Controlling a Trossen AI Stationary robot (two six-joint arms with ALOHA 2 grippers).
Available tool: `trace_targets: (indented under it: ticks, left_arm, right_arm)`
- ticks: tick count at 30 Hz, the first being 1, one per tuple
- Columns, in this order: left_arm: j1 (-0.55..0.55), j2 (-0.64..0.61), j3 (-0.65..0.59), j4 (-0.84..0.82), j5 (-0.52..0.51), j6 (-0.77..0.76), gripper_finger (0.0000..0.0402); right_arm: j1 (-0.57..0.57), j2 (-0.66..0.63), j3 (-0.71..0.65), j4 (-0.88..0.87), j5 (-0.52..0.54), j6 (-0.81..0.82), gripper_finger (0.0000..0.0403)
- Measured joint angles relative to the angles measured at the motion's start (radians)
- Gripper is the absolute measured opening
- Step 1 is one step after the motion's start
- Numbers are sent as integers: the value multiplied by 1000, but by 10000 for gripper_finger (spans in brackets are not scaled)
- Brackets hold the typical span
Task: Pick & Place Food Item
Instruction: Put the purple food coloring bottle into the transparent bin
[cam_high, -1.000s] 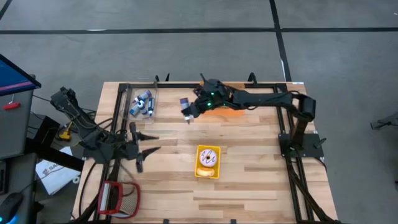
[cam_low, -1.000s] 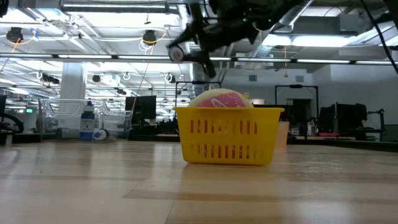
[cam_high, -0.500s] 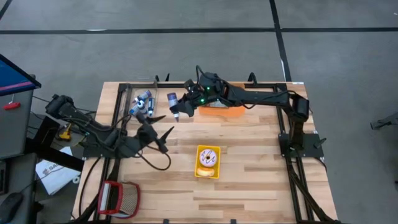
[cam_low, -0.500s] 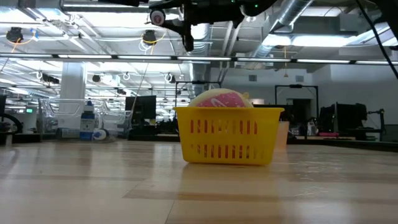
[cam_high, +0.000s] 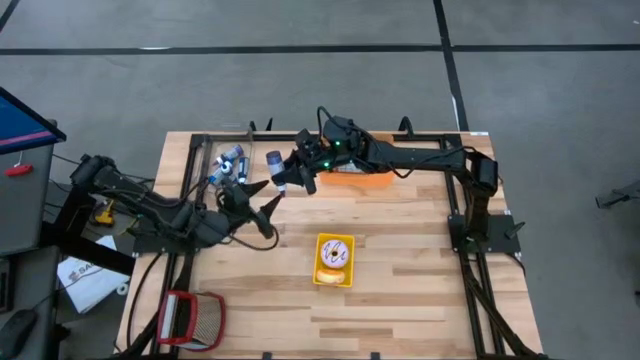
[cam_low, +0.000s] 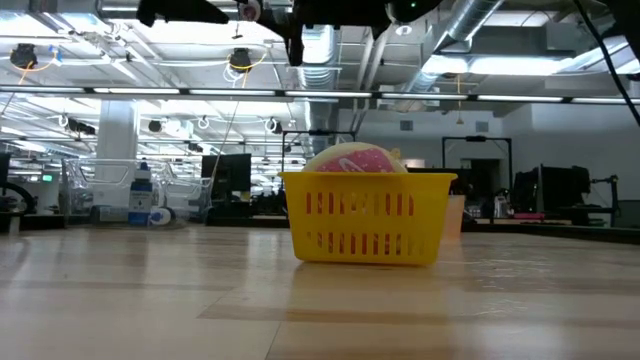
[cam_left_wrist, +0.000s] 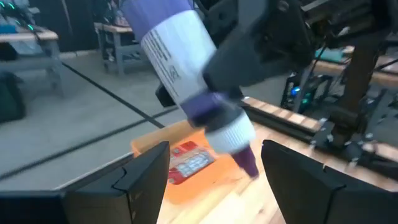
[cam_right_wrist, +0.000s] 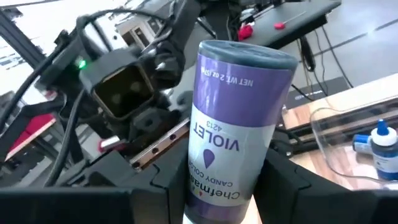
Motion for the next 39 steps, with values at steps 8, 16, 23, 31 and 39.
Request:
trace_targets:
  ticks: [8, 16, 23, 31, 39]
  left_arm:
    - [120, -5, 0, 66, 192, -14, 235]
    - [150, -6, 0, 74, 251, -16, 147]
    - [147, -12, 1, 28, 248, -12, 136]
    - [146, -70, 2, -100, 259, -32, 132]
    - [129, -119, -3, -214, 130, -62, 101]
  right_arm:
    - [-1, 0, 0, -8, -6, -17, 139]
    - [0, 0, 0, -8, -9, -35, 137]
    - [11, 0, 0, -16, -7, -79, 143]
    - [23, -20, -3, 18, 28, -80, 179]
    - [37, -148, 2, -28, 75, -134, 208]
